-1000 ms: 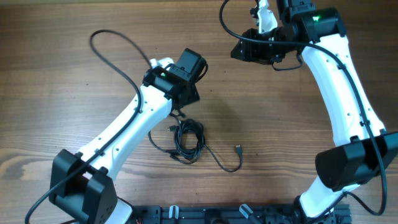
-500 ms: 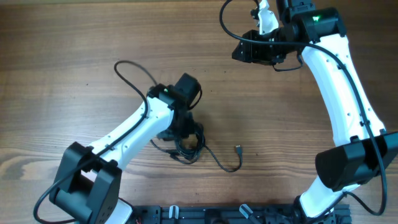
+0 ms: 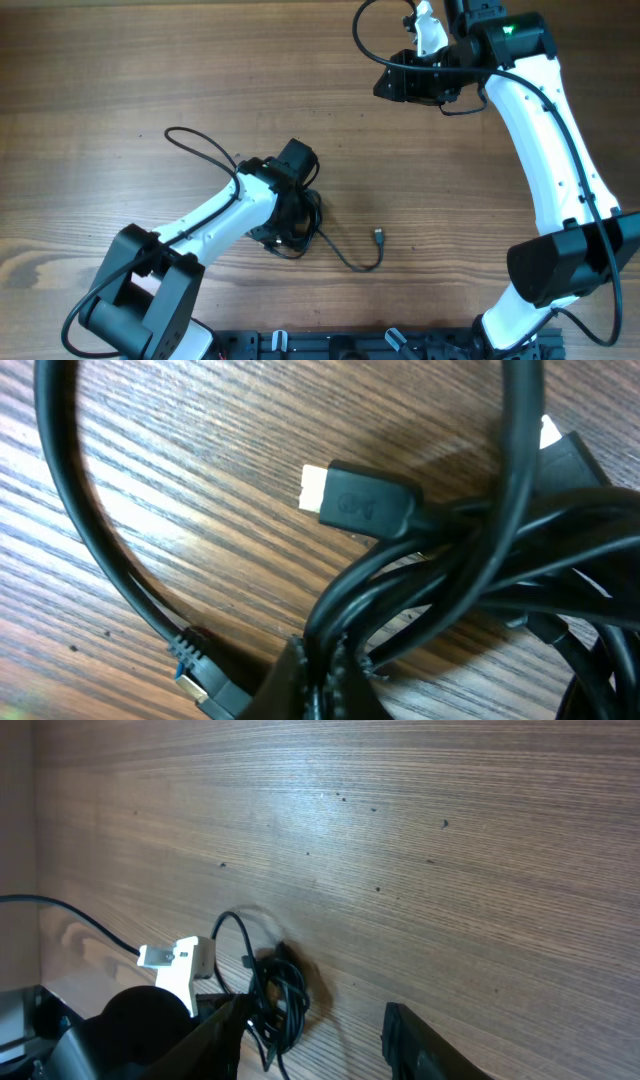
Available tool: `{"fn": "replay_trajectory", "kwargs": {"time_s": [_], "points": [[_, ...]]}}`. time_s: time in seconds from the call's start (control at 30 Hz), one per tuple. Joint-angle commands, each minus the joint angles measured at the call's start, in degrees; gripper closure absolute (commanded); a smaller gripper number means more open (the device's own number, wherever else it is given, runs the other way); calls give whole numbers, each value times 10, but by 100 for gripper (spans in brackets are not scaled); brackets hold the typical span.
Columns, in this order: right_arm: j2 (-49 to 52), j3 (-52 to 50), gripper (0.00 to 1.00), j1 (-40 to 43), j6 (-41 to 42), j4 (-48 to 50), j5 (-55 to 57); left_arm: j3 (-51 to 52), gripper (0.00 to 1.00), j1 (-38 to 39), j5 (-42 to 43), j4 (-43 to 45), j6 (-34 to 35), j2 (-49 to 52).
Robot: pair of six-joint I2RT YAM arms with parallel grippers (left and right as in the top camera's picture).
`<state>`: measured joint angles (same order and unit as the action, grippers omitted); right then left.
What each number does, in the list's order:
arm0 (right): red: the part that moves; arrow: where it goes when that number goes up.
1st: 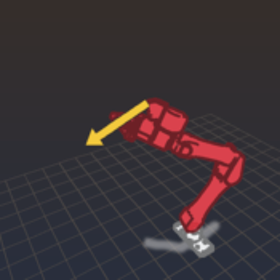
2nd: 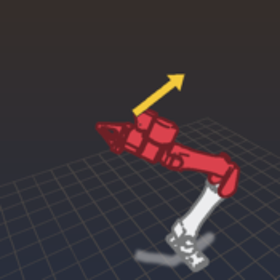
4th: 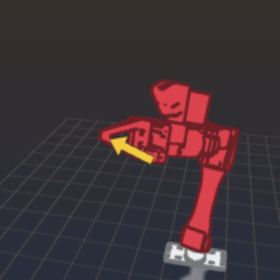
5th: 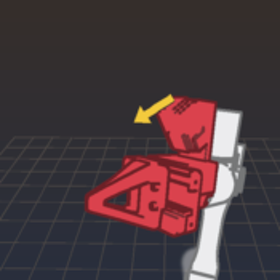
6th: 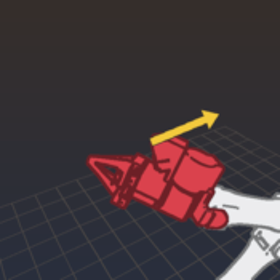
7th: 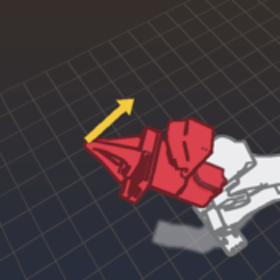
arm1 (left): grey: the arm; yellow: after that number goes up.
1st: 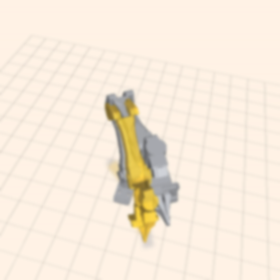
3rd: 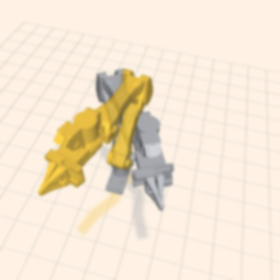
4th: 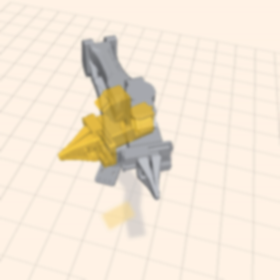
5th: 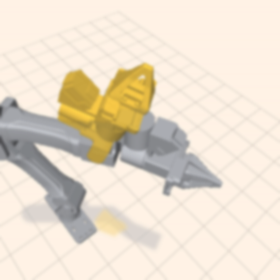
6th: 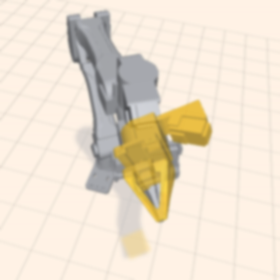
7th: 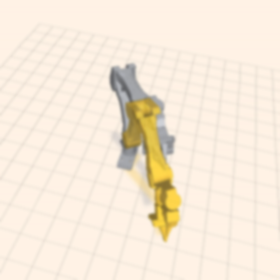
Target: Untangle cables
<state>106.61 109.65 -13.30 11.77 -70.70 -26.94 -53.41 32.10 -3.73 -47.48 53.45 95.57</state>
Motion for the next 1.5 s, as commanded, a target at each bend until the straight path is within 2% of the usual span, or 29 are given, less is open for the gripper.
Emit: {"fn": "replay_trajectory", "kwargs": {"time_s": [0.0,0.07,0.23,0.27,0.4,0.5,0.63,0.73,0.9,0.97,1.07,1.13,1.17,1.3,1.4,1.47], "points": [[-3,3,53,2,-12,-1,4,12,96,-1,-8,32,8,0],[-3,3,53,2,-13,-1,4,4,96,-1,-5,38,-5,-10],[-3,3,53,2,-13,7,3,-72,96,-1,94,38,-169,-86],[-3,3,53,2,-13,8,3,-87,96,-1,108,38,-182,-106],[-3,3,53,2,-15,8,-2,-108,96,-21,152,38,-188,-198],[-3,3,53,2,-46,10,-57,-108,96,-57,211,37,-188,-229],[-3,3,54,0,-78,10,-129,-107,96,-116,294,45,-248,-227],[-3,3,55,-9,-78,10,-141,-107,96,-144,355,66,-278,-223],[-3,3,55,-30,-70,9,-133,-107,96,-175,390,83,-271,-223],[-3,3,54,-38,-48,8,-99,-107,96,-183,382,88,-230,-223],[-3,3,55,-52,-6,4,-33,-107,96,-190,305,77,-82,-223],[-3,3,54,-63,17,-2,2,-106,96,-186,216,38,79,-221],[-3,3,55,-70,17,-6,9,-105,96,-183,193,23,137,-218],[-3,2,55,-106,20,-13,6,-105,96,-182,167,-37,416,-207],[-3,2,55,-121,36,-10,-32,-105,96,-182,156,-37,554,-207],[-3,1,55,-131,43,-4,-40,-105,95,-182,156,-22,589,-207]]}}
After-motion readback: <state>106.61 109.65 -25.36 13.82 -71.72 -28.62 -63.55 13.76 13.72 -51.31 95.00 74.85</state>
